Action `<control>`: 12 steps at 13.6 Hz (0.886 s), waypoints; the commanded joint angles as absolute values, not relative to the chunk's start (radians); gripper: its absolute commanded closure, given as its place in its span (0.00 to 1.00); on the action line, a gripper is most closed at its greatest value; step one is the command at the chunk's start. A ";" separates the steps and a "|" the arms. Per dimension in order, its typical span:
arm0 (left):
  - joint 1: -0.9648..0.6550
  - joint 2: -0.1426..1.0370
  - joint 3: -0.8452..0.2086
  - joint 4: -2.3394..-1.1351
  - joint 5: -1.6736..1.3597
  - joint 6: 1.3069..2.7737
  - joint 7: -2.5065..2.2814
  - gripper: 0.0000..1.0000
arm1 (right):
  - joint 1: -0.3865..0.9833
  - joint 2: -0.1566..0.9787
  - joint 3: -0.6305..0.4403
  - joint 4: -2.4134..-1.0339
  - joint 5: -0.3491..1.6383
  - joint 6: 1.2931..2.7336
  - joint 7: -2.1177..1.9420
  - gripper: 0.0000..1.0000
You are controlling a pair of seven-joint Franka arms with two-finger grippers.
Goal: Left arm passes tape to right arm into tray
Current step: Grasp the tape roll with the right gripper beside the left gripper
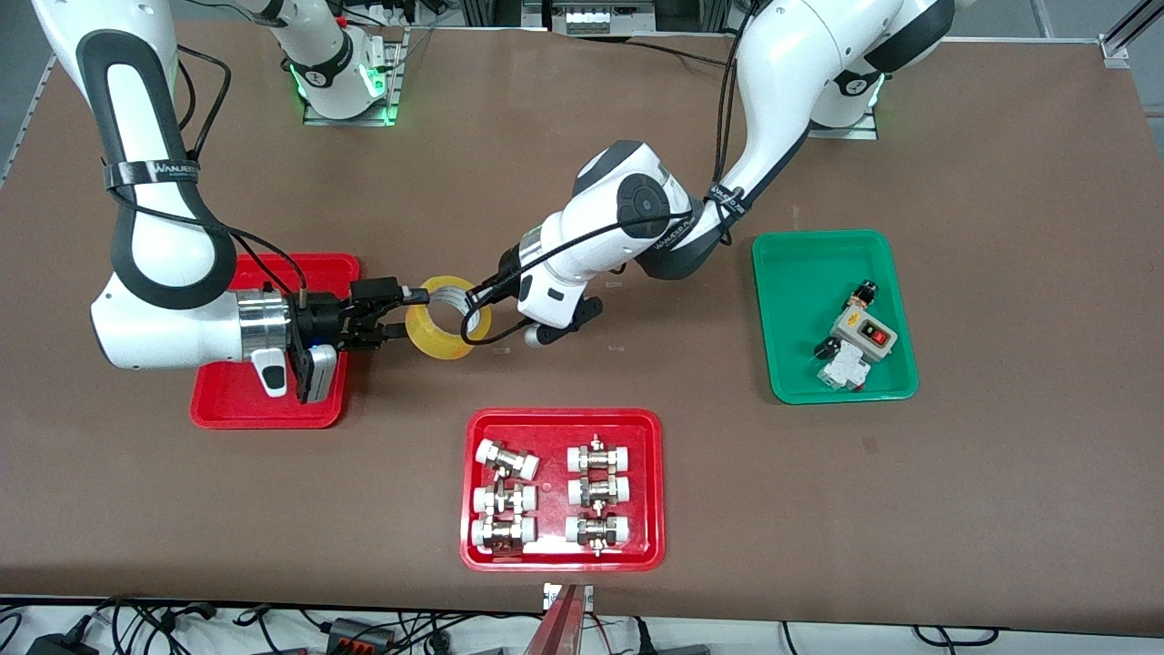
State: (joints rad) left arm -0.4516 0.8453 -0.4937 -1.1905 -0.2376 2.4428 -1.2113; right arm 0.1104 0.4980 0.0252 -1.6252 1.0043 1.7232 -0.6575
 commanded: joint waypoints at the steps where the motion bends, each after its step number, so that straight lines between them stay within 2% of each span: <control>1: -0.469 0.861 -0.483 -1.144 -0.253 2.444 -1.218 1.00 | 0.107 0.500 0.023 -1.617 1.014 1.727 -0.676 0.00; 4: -0.469 0.861 -0.483 -1.144 -0.253 2.444 -1.218 1.00 | 0.109 0.500 0.023 -1.617 1.015 1.727 -0.681 0.00; 9: -0.468 0.861 -0.483 -1.144 -0.255 2.442 -1.220 1.00 | 0.114 0.500 0.023 -1.617 1.015 1.721 -0.680 0.57; 10: -0.468 0.861 -0.483 -1.144 -0.255 2.442 -1.220 1.00 | 0.112 0.500 0.023 -1.617 1.017 1.720 -0.680 0.63; 12: -0.468 0.861 -0.483 -1.144 -0.255 2.442 -1.220 1.00 | 0.109 0.500 0.023 -1.617 1.017 1.718 -0.680 0.67</control>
State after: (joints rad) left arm -0.4525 0.8471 -0.4905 -1.1881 -0.2376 2.4431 -1.2127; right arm 0.1094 0.4985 0.0245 -1.6244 1.0058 1.7234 -0.6633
